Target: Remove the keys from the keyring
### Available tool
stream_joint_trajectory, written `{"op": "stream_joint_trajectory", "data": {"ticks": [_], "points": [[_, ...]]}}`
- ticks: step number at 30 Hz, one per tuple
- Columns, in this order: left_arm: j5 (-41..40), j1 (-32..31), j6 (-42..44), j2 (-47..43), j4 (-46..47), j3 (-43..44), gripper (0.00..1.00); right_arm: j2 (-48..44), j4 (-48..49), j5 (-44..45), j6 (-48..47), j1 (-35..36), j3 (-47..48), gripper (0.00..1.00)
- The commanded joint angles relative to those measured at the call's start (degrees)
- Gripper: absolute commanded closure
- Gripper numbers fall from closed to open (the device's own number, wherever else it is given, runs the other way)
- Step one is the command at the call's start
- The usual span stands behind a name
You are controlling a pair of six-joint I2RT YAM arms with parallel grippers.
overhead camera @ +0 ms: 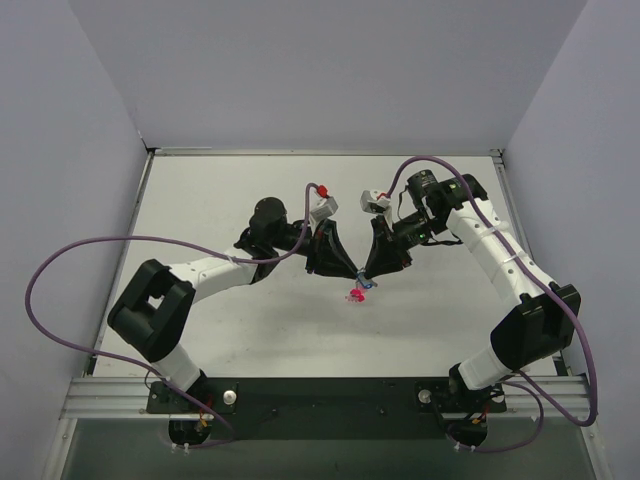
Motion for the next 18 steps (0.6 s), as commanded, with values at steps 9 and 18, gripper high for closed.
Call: {"op": "stream_joint_trajectory", "data": {"ticks": [9, 18], "points": [[0.93, -0.63, 0.55, 0.53, 1.55, 2.5, 1.0, -0.76, -2.13, -2.43, -2.93, 0.06, 1.64, 1.0], [0.84, -0.28, 0.82, -0.26, 1.63, 2.23, 1.0, -1.11, -2.39, -1.46, -3.63, -1.08, 1.2, 1.0]]}}
